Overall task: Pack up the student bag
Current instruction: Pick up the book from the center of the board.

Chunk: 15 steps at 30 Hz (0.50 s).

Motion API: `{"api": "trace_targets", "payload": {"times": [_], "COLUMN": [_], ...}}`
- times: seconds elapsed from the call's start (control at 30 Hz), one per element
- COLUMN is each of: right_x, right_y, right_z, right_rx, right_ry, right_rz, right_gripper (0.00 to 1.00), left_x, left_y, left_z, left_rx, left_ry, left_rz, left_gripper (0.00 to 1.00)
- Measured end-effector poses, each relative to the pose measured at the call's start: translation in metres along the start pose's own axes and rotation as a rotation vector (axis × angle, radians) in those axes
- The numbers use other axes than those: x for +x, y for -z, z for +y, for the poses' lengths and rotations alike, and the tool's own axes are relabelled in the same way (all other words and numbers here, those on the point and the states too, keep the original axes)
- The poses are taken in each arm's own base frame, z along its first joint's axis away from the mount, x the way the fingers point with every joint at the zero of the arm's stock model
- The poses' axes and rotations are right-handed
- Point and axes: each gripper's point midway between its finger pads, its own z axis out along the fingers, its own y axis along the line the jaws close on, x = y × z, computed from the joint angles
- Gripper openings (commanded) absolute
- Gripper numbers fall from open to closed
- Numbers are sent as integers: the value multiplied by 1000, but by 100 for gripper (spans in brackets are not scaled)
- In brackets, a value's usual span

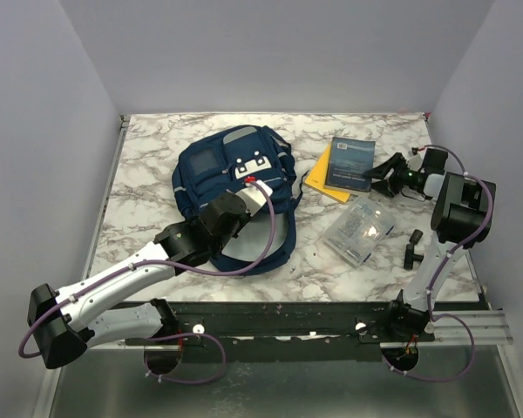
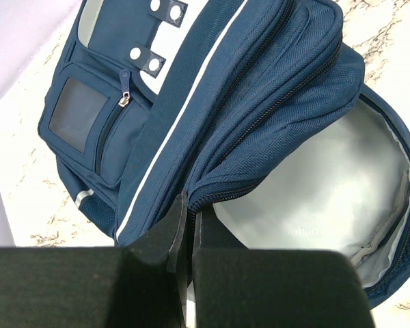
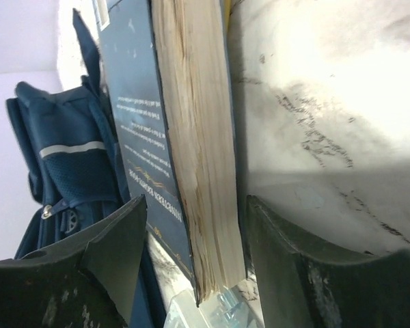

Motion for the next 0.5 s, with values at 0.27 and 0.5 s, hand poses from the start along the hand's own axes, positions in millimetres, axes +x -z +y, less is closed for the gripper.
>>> {"api": "trace_targets", "payload": {"times": [0.27,0.5], "right_x": [15,17], "right_y": [-1,-11], "right_z": [8,11], "right_rx": [-131,-133], "right_ry": [-20,-26], "right_rz": [-13,-7], "right_gripper": [62,40], "left_x": [0,0], "left_y": [0,0], "left_z": [-1,-1], "left_rx": [4,6], "left_ry": [1,2], "left_rz": [-1,-1], "left_gripper": [0,0]}}
